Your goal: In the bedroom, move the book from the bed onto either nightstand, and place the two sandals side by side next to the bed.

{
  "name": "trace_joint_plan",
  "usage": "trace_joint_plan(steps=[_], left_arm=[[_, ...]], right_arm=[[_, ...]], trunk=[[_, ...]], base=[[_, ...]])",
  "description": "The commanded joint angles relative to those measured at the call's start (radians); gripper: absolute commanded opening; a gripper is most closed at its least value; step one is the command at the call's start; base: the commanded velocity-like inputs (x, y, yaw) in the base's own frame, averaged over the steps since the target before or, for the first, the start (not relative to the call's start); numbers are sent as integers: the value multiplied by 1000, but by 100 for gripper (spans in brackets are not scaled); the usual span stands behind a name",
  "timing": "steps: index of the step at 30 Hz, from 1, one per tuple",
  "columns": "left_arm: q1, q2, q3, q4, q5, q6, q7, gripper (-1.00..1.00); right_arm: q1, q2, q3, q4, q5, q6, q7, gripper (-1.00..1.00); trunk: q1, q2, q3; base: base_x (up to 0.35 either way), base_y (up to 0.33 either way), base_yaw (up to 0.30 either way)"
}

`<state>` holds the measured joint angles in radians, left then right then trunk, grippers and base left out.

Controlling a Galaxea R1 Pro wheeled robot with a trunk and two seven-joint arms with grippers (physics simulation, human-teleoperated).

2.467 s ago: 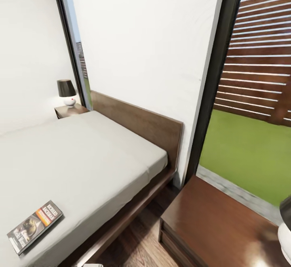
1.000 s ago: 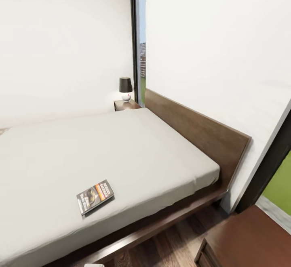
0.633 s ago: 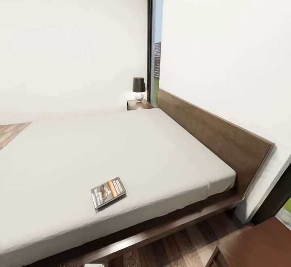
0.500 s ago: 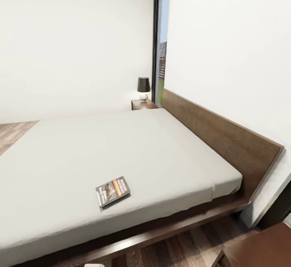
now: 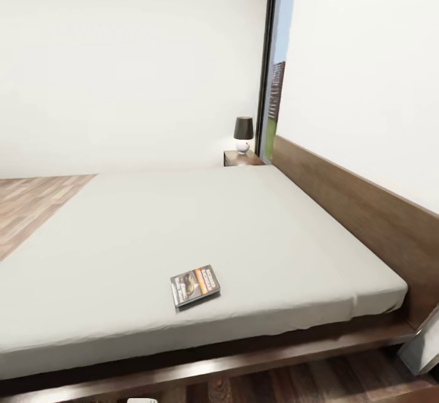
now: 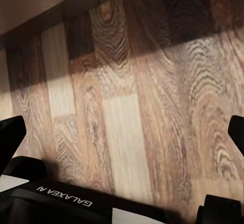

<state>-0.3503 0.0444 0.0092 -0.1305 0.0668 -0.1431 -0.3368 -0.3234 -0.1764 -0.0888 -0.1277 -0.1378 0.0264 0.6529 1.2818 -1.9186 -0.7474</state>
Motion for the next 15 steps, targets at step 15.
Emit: trace_joint_plan(steps=[15], left_arm=[[-1,0,1,1,7,0,-5,100]], right_arm=[[0,0,-8,0,0,3,5,100]], trunk=[[0,0,-1]], base=[[54,0,178]])
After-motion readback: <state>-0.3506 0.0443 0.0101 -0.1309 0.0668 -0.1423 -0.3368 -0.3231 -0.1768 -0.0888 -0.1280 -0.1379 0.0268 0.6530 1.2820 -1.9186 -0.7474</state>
